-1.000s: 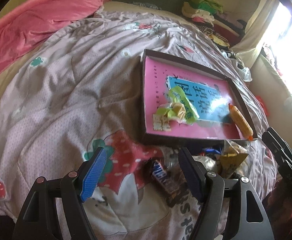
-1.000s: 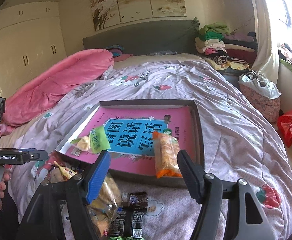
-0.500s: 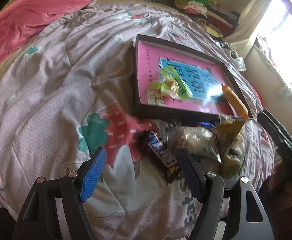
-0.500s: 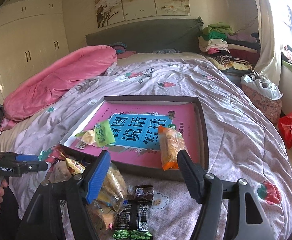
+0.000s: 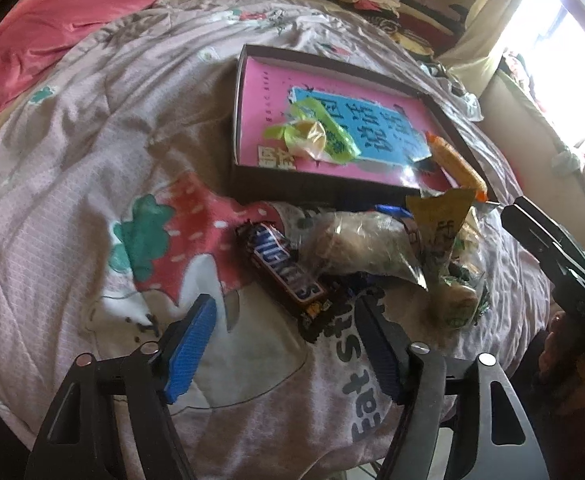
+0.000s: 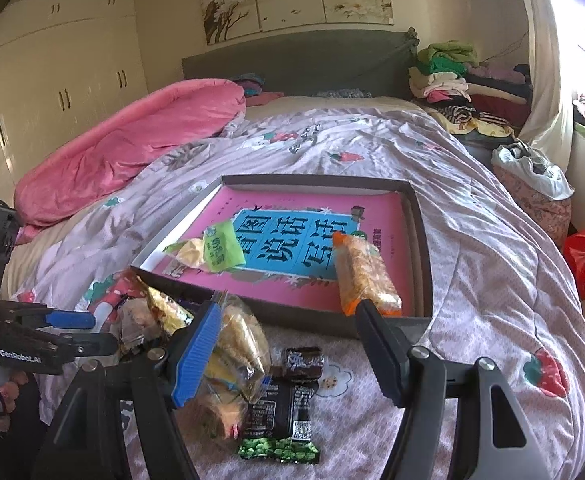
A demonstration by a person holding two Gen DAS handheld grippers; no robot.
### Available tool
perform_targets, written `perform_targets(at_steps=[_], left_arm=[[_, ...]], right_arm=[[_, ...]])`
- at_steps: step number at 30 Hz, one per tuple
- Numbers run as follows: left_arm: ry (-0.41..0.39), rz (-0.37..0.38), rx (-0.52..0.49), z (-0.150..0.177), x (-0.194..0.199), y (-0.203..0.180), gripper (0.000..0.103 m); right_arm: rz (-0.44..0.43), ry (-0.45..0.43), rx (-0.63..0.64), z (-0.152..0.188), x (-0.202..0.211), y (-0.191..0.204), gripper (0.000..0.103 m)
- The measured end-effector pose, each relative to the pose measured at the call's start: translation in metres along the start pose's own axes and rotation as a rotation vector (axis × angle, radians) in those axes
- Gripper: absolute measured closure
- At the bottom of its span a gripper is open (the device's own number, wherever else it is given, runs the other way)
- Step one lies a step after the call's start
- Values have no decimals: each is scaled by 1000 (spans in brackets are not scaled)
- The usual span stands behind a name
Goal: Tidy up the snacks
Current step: 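Move both tools back to the remaining snack pile, then grasp the Snickers bar with the left tool while the right tool grasps the clear zip bag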
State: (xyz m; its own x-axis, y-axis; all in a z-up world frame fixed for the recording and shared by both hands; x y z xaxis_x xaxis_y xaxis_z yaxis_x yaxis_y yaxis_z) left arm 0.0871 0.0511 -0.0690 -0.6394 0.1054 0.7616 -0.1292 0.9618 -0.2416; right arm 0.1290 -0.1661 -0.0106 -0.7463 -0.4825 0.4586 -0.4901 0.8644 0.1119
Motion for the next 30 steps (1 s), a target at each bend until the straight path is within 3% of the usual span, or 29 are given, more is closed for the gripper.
perform_targets(at_steps=[7,10,30], left_arm=[[9,-22,28,1,-14,-2,36],[8,-18,41,-1,-17,-3,46],[4,-37,63,-6,-31,5,62]], right_arm=[[-3,21,21,6,-4,5,34],[-2,30,24,8,-7,5,34],[-53,66,126,20,-15,26,34]])
Point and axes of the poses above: each gripper's, at about its wrist camera, not at the fingertips, and x roughly against the way its jaws point, y to its left, z to its underside, the point moved 4 cm from there along -x, roughly the way its jaws point, and after that the axes turned 11 degrees about -y, right-handed, at the moved point
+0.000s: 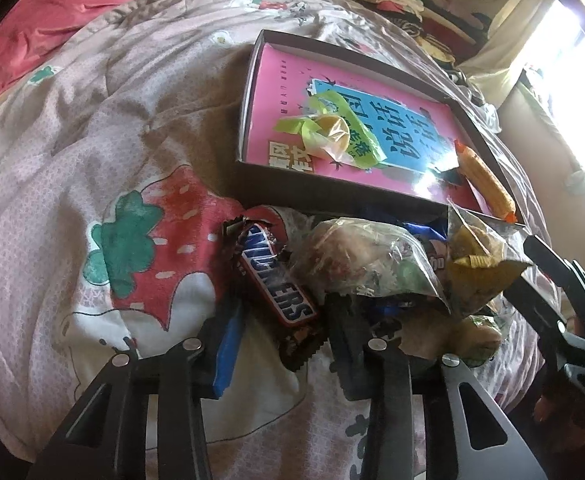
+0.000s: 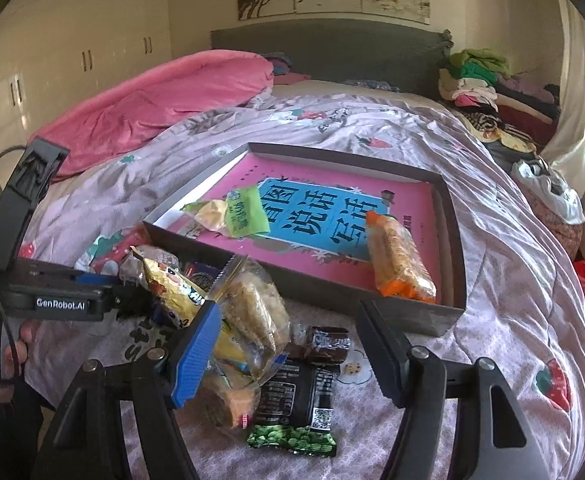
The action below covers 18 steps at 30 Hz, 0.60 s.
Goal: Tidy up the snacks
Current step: 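Grasp the Snickers bar with the left tool while the right tool grasps the clear zip bag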
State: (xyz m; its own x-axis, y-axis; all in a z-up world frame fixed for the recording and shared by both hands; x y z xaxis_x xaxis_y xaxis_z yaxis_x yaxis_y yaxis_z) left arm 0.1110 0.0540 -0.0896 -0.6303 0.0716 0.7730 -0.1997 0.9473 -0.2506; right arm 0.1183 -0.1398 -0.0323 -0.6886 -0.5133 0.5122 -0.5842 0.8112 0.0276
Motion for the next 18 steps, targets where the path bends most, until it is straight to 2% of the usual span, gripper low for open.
perform_targets(at_steps=[11,18], left_arm=[[-2,-7,19,-1,3,10,66],[-6,-15,12,-1,0,10,66]], right_arm=[[-21,42,58,10,-11,12,34],[-14,46,44,10,-22,10,34]])
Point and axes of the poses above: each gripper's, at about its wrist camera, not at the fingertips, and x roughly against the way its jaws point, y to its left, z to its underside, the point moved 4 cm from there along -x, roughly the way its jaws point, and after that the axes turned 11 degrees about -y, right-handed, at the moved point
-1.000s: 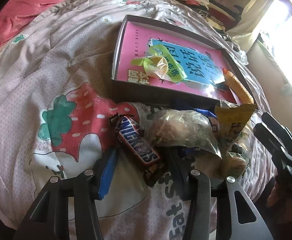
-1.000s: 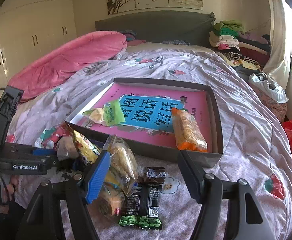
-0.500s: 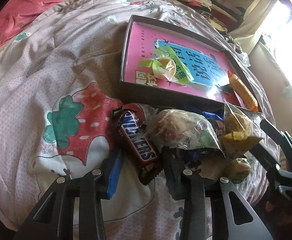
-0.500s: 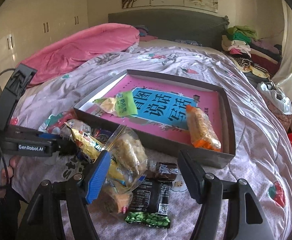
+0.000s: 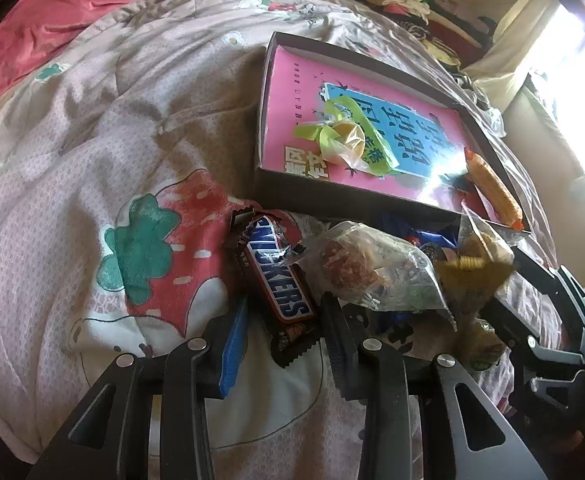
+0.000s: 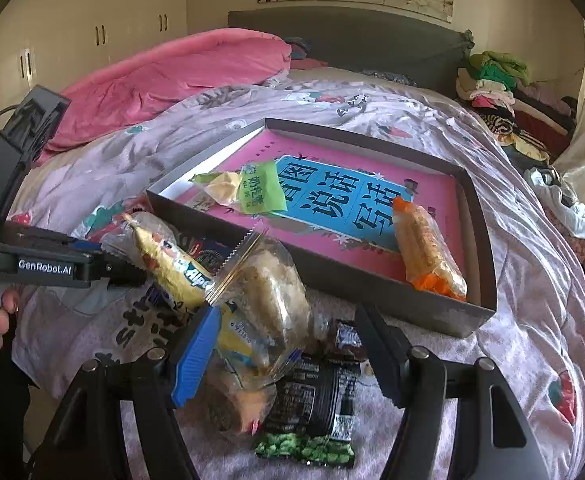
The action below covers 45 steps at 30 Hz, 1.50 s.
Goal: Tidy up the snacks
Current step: 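Grasp the Snickers bar with the left tool while the right tool grasps the clear zip bag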
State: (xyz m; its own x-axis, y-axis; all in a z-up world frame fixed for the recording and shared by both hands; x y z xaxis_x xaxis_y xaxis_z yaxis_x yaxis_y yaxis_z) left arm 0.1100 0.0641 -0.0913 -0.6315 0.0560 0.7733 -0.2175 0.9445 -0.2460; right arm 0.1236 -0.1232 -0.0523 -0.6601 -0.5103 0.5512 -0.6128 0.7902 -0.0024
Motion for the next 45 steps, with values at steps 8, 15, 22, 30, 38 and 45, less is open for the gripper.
perform_targets(at_steps=[8,15,22,30,38,45], left_arm=[[-8,-6,-16,-3,-5,-5,66],[-1,-3,-3,-4,-11,-7,66],[-5,12,4,-4,-11,-5,67],[-9,28,1,-1,-2,-1,68],[-5,43,20,0,12,6,69],[-40,37,22,-6,32,14,73]], right_arm=[[-30,-1,-69,-1,-8,-8,36],[-71,14,-148,-1,-15,-17,59],[-93,-21,-169,-3,-8,-17,68],[-109,-71,-187,-11,7,-19,68],[-116,-97,-214,-13,17,-24,68],[-109,-121,-228,-15,22,-29,68]])
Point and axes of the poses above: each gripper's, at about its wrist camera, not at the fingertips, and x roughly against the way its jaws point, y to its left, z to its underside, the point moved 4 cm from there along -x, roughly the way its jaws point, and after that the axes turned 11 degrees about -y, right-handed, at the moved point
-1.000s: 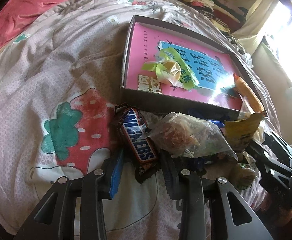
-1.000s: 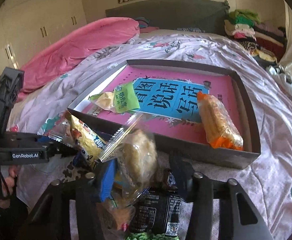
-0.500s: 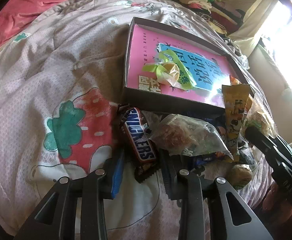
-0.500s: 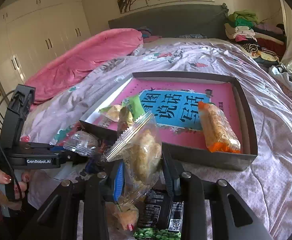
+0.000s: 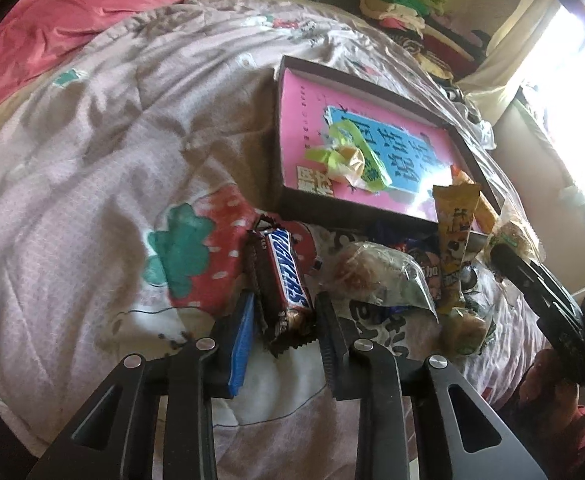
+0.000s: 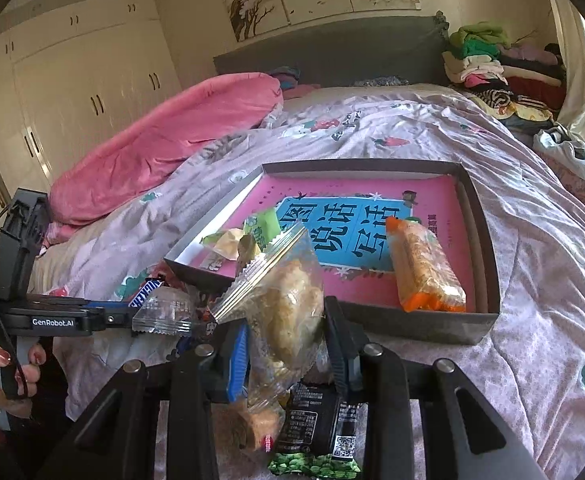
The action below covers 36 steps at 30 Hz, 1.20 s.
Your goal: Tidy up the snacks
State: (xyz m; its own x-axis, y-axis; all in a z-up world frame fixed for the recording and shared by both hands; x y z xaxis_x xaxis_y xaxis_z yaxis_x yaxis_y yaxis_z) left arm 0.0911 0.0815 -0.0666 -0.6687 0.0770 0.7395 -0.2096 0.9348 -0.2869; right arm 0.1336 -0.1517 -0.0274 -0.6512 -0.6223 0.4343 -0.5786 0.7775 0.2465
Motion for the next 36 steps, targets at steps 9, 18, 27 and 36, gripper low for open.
perform_targets(at_steps=[9,18,27,36], left_arm=[[44,-57,-22,2,-14,2,73],[59,-88,-40,-1,-31,3,73],[-55,-28,-62,-33,6,-16,73],[-99,5,-89,-51,17,-41,73]], right_arm=[[-4,-14,-8,-4,3,-2,68],[3,-20,-7,-5,2,-1,68],[23,-60,-24,-12,9,-7,68],[43,-90,-37,-18,15,-15,68]])
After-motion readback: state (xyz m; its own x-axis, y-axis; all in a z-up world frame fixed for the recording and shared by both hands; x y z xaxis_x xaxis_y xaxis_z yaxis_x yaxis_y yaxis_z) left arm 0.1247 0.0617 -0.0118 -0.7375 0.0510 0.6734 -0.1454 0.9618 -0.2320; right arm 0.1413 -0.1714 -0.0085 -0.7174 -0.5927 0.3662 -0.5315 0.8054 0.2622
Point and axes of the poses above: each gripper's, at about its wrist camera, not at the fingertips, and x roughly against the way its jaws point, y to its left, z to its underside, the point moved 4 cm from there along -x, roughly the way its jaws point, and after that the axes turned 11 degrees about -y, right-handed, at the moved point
